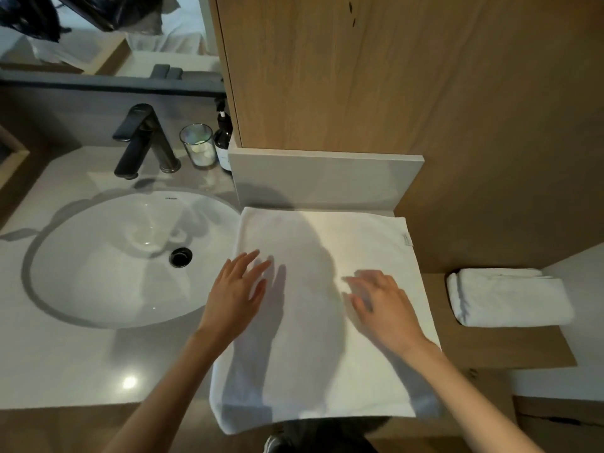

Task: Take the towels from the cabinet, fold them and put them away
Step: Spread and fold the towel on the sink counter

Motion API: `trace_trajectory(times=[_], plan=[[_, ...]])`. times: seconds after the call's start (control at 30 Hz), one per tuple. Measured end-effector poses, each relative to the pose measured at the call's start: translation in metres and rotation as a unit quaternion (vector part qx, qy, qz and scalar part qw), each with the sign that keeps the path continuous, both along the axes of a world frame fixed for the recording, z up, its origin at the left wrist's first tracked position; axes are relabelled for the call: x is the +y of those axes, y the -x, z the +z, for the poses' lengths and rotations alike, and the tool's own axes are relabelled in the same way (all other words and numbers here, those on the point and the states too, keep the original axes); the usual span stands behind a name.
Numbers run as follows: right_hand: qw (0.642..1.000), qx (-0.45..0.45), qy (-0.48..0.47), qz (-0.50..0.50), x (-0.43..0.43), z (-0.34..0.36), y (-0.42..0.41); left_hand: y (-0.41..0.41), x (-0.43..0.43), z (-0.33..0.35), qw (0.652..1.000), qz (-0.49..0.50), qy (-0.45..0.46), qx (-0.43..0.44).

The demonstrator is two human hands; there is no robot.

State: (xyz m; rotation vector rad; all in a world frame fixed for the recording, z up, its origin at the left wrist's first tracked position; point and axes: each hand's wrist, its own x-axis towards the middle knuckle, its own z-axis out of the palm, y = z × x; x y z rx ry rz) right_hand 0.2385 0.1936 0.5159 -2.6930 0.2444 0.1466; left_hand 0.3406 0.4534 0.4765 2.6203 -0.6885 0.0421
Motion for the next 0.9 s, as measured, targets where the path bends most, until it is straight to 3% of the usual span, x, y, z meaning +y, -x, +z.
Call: trace_trajectory(times=[0.2, 0.47, 0.7, 0.9], plan=[[0.992, 0.108, 0.066, 0.001, 0.045, -0.008, 0.058, 0.038, 0.021, -0.01, 0.998, -0.044, -0.043, -0.034], [0.988, 0.112, 0.106, 0.017, 0.047, -0.01, 0.077, 0.071, 0.034, -0.006, 0.995, -0.04, -0.071, -0.066], [0.986, 0.144, 0.082, 0.034, 0.039, -0.009, 0.067, 0.133, 0.041, -0.006, 0.992, -0.076, -0.069, -0.075], [0.985, 0.157, 0.047, 0.044, 0.039, 0.002, 0.041, 0.162, 0.021, -0.007, 0.995, -0.093, -0.041, -0.019]])
